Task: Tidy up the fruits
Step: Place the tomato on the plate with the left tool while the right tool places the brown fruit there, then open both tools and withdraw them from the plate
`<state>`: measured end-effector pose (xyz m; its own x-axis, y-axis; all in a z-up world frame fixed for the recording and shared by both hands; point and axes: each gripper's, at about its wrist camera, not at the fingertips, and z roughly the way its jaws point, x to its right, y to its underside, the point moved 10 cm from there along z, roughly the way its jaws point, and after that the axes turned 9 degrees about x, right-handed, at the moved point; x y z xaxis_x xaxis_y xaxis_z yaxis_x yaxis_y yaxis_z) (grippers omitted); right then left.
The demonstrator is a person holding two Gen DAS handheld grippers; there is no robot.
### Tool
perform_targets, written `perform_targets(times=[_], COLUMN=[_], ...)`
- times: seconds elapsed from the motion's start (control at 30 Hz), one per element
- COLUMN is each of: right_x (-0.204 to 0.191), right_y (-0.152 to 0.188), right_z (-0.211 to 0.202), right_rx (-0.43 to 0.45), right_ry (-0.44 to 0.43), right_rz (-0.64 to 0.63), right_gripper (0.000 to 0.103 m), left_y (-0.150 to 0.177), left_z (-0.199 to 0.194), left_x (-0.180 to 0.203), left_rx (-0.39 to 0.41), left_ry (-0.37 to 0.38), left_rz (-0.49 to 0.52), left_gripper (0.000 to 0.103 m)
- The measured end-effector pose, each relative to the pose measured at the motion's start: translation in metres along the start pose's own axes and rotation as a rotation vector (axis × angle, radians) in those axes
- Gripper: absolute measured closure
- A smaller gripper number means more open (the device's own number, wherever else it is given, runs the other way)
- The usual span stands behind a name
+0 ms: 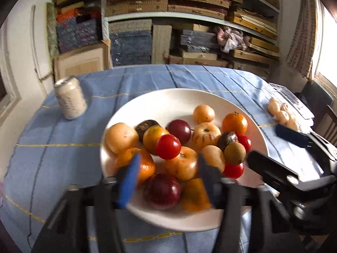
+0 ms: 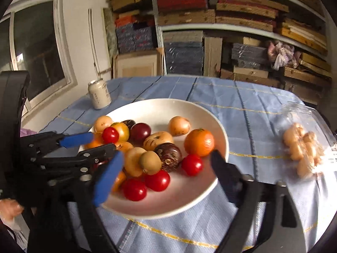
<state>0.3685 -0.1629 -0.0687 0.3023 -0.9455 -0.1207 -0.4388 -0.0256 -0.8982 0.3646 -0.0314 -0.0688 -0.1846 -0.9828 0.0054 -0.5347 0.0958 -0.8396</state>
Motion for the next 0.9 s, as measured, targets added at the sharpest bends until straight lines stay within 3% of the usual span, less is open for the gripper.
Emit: perform_targets(times=[0.33,0.57,0.67,0.77,0.9], right_x=[0.004,0.005,0.003,0.002,0.006], right_y=[0.005,0.008,0.004,0.005,0.010], right_z=[-0.033,-0.044,-0.050,-0.050,-0.048], right_rx=[0.047,0.065,0.096,0.089,0.060], right_ry=[0.027,0.028,0.036,0.064,0.075], right_rz=[0.029,0.057,0.038,0.018,0.042], right_gripper=[0.005,0.005,0.005,0.005,0.004], left_y=[-0.001,-0.002,-0.003,0.002,0.008], left_z=[-0.025,-0.033,-0.036,-0.033,-0.030], left_x=[0.007,0.004,0.005,0.002,0.003], left_rx=[0.052,0.067,0.072,0.040,0.023], left_ry=[-0.044,-0.051,-0.055,-0.114,-0.106], left_rz=[0.033,0.020,0.024,0.057,0.078], left_gripper=[0.021,0.004,0.004,0.004,0.004])
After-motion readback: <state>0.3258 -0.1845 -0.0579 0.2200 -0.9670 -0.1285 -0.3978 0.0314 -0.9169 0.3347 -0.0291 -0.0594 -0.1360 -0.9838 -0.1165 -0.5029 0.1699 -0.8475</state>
